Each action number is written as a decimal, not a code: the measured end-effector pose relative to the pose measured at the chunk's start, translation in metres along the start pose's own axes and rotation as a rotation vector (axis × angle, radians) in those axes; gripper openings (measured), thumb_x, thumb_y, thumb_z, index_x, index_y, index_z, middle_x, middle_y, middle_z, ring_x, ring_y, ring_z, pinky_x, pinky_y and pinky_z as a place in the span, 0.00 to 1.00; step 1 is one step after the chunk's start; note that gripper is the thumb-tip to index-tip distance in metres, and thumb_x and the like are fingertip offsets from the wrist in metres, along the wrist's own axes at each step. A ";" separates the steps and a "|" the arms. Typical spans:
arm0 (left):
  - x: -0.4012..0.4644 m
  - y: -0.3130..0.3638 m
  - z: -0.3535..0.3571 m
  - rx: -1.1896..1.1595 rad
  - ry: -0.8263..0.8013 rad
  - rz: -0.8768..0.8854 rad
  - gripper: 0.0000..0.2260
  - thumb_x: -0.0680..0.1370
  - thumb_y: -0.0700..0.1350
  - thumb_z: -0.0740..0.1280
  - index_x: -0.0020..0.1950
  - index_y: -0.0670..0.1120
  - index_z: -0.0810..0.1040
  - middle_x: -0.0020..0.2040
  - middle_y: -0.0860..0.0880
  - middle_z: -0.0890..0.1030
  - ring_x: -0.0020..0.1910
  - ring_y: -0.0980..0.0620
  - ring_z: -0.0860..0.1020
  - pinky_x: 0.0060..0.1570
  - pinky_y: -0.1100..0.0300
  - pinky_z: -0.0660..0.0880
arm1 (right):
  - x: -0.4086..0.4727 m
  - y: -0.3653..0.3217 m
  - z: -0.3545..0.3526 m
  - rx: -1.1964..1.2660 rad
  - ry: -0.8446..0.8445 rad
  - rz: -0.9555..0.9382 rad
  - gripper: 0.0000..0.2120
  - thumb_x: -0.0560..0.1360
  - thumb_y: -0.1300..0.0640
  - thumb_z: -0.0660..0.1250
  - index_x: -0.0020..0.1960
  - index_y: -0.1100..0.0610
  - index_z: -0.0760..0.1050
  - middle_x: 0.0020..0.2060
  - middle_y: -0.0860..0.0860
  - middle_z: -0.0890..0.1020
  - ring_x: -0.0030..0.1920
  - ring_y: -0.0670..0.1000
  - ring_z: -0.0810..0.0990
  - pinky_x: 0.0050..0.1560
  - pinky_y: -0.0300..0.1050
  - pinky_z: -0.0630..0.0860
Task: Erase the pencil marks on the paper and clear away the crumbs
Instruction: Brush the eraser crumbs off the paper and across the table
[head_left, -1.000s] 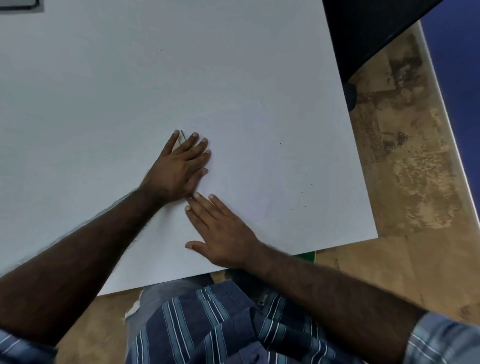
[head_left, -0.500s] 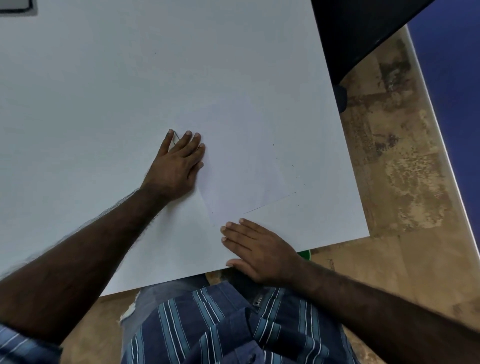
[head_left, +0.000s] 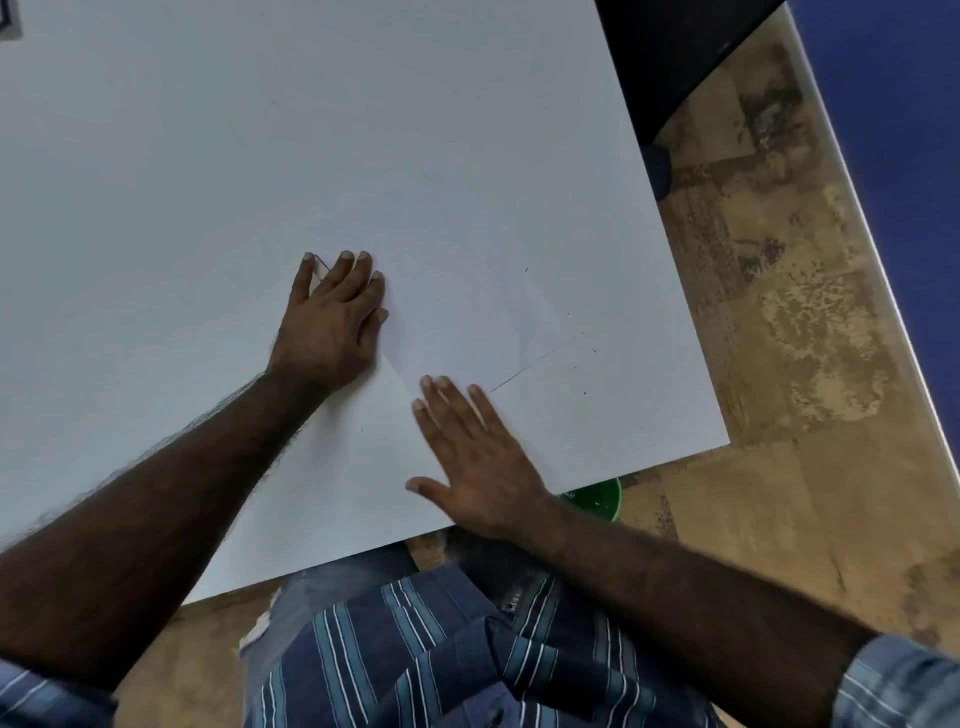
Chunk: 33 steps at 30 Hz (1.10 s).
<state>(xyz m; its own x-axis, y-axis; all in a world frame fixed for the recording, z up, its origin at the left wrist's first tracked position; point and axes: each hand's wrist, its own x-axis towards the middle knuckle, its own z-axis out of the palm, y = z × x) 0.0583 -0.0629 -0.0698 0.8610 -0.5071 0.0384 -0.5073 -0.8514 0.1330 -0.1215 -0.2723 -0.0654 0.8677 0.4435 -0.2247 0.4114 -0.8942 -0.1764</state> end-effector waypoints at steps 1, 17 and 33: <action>0.000 0.000 0.000 -0.003 -0.003 -0.005 0.21 0.85 0.50 0.56 0.74 0.42 0.73 0.79 0.43 0.68 0.80 0.42 0.65 0.79 0.40 0.48 | -0.011 0.010 -0.001 0.007 -0.010 0.025 0.43 0.86 0.33 0.50 0.86 0.63 0.43 0.86 0.60 0.41 0.86 0.57 0.39 0.84 0.63 0.49; -0.001 -0.003 0.004 0.009 -0.026 -0.002 0.22 0.86 0.50 0.56 0.76 0.42 0.71 0.80 0.43 0.67 0.81 0.43 0.62 0.79 0.40 0.47 | 0.025 -0.013 -0.006 0.104 0.093 0.119 0.42 0.87 0.33 0.51 0.86 0.64 0.48 0.86 0.61 0.45 0.86 0.59 0.42 0.84 0.63 0.51; -0.002 -0.003 0.007 -0.037 -0.034 -0.023 0.23 0.85 0.50 0.54 0.77 0.41 0.70 0.81 0.43 0.65 0.82 0.44 0.60 0.80 0.47 0.38 | 0.030 -0.009 -0.010 0.144 0.135 0.158 0.43 0.86 0.34 0.52 0.86 0.65 0.46 0.86 0.61 0.45 0.86 0.58 0.42 0.84 0.63 0.49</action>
<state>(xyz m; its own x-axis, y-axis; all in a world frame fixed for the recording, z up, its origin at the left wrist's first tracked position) 0.0578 -0.0597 -0.0777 0.8704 -0.4923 0.0013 -0.4853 -0.8577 0.1696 -0.0960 -0.2517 -0.0611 0.9514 0.2779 -0.1325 0.2317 -0.9298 -0.2859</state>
